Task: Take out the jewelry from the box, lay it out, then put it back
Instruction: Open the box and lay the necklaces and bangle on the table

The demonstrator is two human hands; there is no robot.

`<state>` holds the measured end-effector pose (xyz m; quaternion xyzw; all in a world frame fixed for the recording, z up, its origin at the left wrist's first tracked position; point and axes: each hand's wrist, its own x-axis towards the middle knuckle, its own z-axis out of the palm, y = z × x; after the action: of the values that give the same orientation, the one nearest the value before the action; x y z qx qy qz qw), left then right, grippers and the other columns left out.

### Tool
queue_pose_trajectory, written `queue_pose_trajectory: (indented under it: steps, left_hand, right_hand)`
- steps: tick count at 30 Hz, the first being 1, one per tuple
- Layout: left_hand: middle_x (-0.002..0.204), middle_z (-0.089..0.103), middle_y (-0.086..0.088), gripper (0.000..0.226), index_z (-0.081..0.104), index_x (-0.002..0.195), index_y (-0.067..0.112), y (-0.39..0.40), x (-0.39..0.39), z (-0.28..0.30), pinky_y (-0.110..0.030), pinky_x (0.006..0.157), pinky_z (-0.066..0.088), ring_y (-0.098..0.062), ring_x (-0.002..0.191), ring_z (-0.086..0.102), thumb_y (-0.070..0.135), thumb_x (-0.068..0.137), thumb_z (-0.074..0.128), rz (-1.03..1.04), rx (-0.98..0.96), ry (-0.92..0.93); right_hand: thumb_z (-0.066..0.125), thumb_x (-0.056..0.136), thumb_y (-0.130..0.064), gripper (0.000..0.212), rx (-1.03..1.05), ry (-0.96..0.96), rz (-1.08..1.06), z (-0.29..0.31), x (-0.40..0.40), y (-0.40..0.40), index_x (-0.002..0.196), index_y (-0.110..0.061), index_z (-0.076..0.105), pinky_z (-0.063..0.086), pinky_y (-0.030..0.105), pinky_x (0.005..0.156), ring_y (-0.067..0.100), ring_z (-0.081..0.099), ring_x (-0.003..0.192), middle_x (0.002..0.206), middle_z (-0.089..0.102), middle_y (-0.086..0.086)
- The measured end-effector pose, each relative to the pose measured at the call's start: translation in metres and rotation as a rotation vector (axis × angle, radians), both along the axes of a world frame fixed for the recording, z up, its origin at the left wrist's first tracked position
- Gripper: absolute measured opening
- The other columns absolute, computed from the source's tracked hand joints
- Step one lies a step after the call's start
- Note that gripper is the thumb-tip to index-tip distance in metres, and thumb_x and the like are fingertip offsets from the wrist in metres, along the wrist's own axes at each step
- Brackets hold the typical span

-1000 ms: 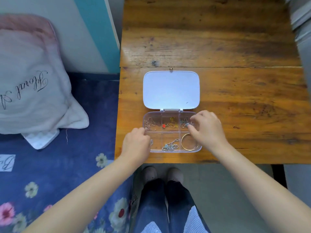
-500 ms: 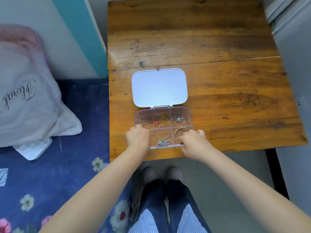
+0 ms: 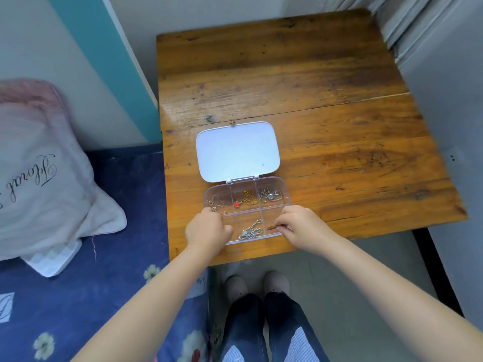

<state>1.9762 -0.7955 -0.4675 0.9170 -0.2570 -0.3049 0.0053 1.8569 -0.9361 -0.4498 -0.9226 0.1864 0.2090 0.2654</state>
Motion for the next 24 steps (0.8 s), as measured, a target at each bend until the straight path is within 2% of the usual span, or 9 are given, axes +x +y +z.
queue_pose_trajectory:
  steps: [2,4,8,12,14,18,21,22,24]
  left_hand:
    - [0.074,0.042,-0.002,0.035,0.043,0.053,0.014,0.001,0.001,0.008,-0.021,0.047,0.026,-0.02,0.071,0.044,0.019,0.087,0.049,0.113,-0.162,0.061]
    - [0.064,0.036,0.002,0.043,0.033,0.048,0.018,0.001,0.002,0.022,-0.022,0.049,0.025,-0.016,0.065,0.039,0.013,0.087,0.05,0.168,-0.337,0.128]
    - [0.064,0.046,-0.005,0.031,0.044,0.057,0.01,-0.008,-0.003,0.055,-0.025,0.057,0.033,-0.016,0.061,0.04,0.004,0.086,0.051,0.259,-0.602,0.264]
    - [0.056,0.044,-0.006,0.023,0.049,0.059,0.005,-0.036,-0.006,0.083,-0.024,0.05,0.03,-0.016,0.055,0.037,-0.002,0.08,0.056,0.241,-0.695,0.254]
    - [0.052,0.042,-0.003,0.03,0.045,0.054,0.009,-0.058,-0.008,0.096,-0.022,0.048,0.032,-0.015,0.051,0.037,-0.004,0.078,0.057,0.2,-0.722,0.245]
    - [0.052,0.042,0.003,0.043,0.037,0.051,0.018,-0.11,-0.01,0.12,-0.019,0.05,0.034,-0.015,0.053,0.041,-0.001,0.081,0.062,0.158,-0.768,0.195]
    - [0.06,0.048,0.005,0.021,0.05,0.074,0.015,-0.157,-0.011,0.127,-0.024,0.06,0.04,-0.022,0.065,0.05,0.0,0.084,0.061,0.148,-0.826,0.208]
    - [0.062,0.05,0.005,0.012,0.057,0.088,0.013,-0.174,-0.012,0.128,-0.022,0.063,0.042,-0.017,0.065,0.055,0.002,0.086,0.061,0.15,-0.83,0.211]
    - [0.06,0.053,0.006,0.016,0.066,0.103,0.005,-0.209,-0.012,0.124,-0.008,0.056,0.043,0.005,0.047,0.058,0.004,0.089,0.059,0.175,-0.819,0.174]
  right_hand:
    - [0.049,0.092,-0.012,0.025,0.046,-0.056,-0.076,0.009,-0.001,-0.002,0.109,-0.004,0.065,0.04,0.033,0.092,0.027,0.052,0.11,0.11,0.064,0.014]
    - [0.051,0.091,-0.009,0.023,0.069,-0.124,-0.159,0.017,-0.001,-0.006,0.106,-0.001,0.066,0.04,0.031,0.088,0.028,0.054,0.105,0.107,0.065,0.017]
    - [0.056,0.087,-0.002,0.018,0.107,-0.268,-0.314,0.049,-0.011,-0.022,0.099,0.003,0.068,0.033,0.015,0.063,0.018,0.051,0.084,0.097,0.066,0.018]
    - [0.055,0.087,-0.004,0.018,0.05,-0.32,-0.376,0.082,-0.022,-0.052,0.098,0.002,0.068,0.035,0.007,0.06,0.014,0.049,0.082,0.09,0.061,0.008]
    - [0.054,0.088,-0.005,0.019,0.009,-0.339,-0.395,0.096,-0.027,-0.072,0.099,0.001,0.068,0.034,0.002,0.061,0.015,0.049,0.083,0.095,0.064,0.012]
    - [0.052,0.089,-0.008,0.022,-0.069,-0.356,-0.439,0.115,-0.034,-0.12,0.104,0.001,0.067,0.037,0.021,0.079,0.025,0.057,0.1,0.109,0.066,0.017]
    - [0.051,0.091,-0.01,0.025,-0.098,-0.34,-0.452,0.121,-0.035,-0.165,0.108,0.0,0.065,0.042,0.028,0.09,0.027,0.055,0.111,0.118,0.064,0.017]
    - [0.051,0.091,-0.011,0.025,-0.097,-0.327,-0.457,0.121,-0.035,-0.182,0.108,-0.001,0.065,0.042,0.031,0.094,0.027,0.054,0.113,0.12,0.064,0.016]
    - [0.052,0.09,-0.011,0.024,-0.085,-0.307,-0.454,0.117,-0.032,-0.218,0.107,-0.001,0.066,0.042,0.031,0.095,0.027,0.055,0.114,0.12,0.065,0.015]
